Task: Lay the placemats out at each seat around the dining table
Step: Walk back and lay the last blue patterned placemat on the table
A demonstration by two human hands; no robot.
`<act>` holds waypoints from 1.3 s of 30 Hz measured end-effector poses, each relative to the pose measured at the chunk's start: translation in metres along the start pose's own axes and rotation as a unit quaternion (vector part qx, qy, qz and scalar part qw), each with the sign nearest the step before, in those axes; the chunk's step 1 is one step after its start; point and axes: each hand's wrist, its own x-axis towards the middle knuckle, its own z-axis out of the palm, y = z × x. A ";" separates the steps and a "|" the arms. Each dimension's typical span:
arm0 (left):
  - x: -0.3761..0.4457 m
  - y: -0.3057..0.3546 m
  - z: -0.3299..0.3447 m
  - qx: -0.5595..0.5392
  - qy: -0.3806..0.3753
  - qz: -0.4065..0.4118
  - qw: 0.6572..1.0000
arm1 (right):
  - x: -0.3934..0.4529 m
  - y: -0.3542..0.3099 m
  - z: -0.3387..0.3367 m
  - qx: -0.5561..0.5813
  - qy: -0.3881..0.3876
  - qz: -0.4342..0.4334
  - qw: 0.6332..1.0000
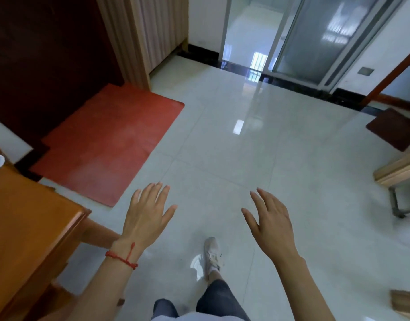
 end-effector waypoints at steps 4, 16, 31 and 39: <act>0.066 -0.001 -0.007 -0.007 0.003 -0.040 0.999 | 0.086 0.013 0.004 0.008 -0.001 -0.035 0.999; 0.193 -0.043 -0.047 -0.024 0.024 -0.191 0.981 | 0.303 -0.018 0.022 0.022 -0.027 -0.199 0.979; 0.279 -0.182 -0.075 -0.042 0.051 -0.319 0.946 | 0.481 -0.170 0.076 0.039 -0.028 -0.339 0.939; 0.287 -0.232 -0.089 -0.051 0.060 -0.413 0.907 | 0.541 -0.244 0.100 0.073 -0.049 -0.440 0.894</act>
